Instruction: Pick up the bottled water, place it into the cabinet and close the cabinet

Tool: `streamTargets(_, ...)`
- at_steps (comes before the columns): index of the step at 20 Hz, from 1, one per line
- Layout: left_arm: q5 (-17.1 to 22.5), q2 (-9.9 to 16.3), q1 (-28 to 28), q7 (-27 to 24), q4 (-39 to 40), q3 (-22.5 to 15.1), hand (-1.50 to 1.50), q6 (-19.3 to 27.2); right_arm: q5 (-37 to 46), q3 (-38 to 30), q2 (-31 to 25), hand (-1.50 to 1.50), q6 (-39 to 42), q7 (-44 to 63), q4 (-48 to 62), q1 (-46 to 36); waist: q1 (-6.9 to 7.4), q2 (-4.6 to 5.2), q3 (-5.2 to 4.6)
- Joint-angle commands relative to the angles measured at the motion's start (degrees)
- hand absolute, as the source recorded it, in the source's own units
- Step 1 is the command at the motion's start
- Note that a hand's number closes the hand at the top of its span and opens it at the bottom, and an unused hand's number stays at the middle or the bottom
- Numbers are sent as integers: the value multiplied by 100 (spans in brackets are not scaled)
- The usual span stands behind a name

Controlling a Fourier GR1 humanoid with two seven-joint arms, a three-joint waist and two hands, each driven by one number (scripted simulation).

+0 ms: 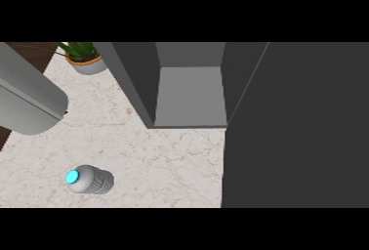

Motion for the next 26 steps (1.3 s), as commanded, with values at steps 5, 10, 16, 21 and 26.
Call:
streamTargets(5,701,47,-496,-140,379,406,-150,89,-1260,-600,-136,-150,233,174,-878,529,-106,20,-5)
streamTargets(10,259,32,-1186,322,719,102,-150,484,-1381,-575,-142,-150,350,175,-952,585,-173,31,-11)
streamTargets(16,-12,79,-2233,671,1446,-154,-150,869,-1222,-499,-3,-150,530,-94,-838,717,-226,42,-11)
streamTargets(21,-659,-1,-3139,628,2031,-217,-150,886,-1251,-433,57,-150,467,-55,-918,709,-186,44,-15)
streamTargets(26,-1466,-454,-3792,299,2911,-565,-150,793,-1397,-648,-86,-150,682,-56,-927,1044,-145,34,-17)
